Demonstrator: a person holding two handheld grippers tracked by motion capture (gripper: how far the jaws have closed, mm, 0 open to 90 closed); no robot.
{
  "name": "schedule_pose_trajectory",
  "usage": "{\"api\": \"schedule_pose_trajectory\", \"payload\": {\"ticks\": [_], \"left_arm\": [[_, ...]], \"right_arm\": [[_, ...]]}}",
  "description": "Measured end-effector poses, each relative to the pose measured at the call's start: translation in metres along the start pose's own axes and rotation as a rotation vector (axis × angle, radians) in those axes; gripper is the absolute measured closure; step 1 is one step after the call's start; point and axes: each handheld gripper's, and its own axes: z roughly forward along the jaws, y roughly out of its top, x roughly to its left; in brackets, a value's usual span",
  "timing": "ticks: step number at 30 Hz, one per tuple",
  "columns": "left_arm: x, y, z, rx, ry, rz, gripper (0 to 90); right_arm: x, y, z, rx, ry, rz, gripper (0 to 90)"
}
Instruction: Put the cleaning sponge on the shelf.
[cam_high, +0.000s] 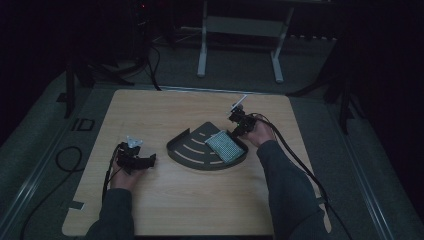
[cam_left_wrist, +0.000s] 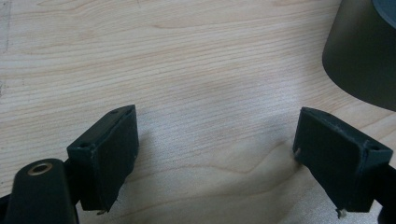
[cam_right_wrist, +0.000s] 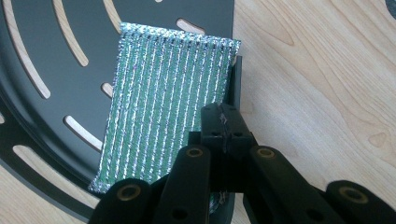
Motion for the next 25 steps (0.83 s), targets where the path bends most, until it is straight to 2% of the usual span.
{"api": "schedule_pose_trajectory", "payload": {"ticks": [3,10,17,25], "left_arm": [[0.0,0.0,0.0,0.0,0.0,0.0,14.6],[0.0,0.0,0.0,0.0,0.0,0.0,14.6],[0.0,0.0,0.0,0.0,0.0,0.0,14.6],[0.0,0.0,0.0,0.0,0.0,0.0,14.6]], "right_arm": [[0.0,-0.001,-0.003,-0.012,0.001,-0.002,87.1],[-0.001,-0.01,-0.01,-0.056,0.005,0.012,72.1],[-0.008,-0.026,-0.019,-0.101,0.019,0.052,60.3],[-0.011,-0.048,-0.032,-0.133,0.032,0.069,52.5]]}}
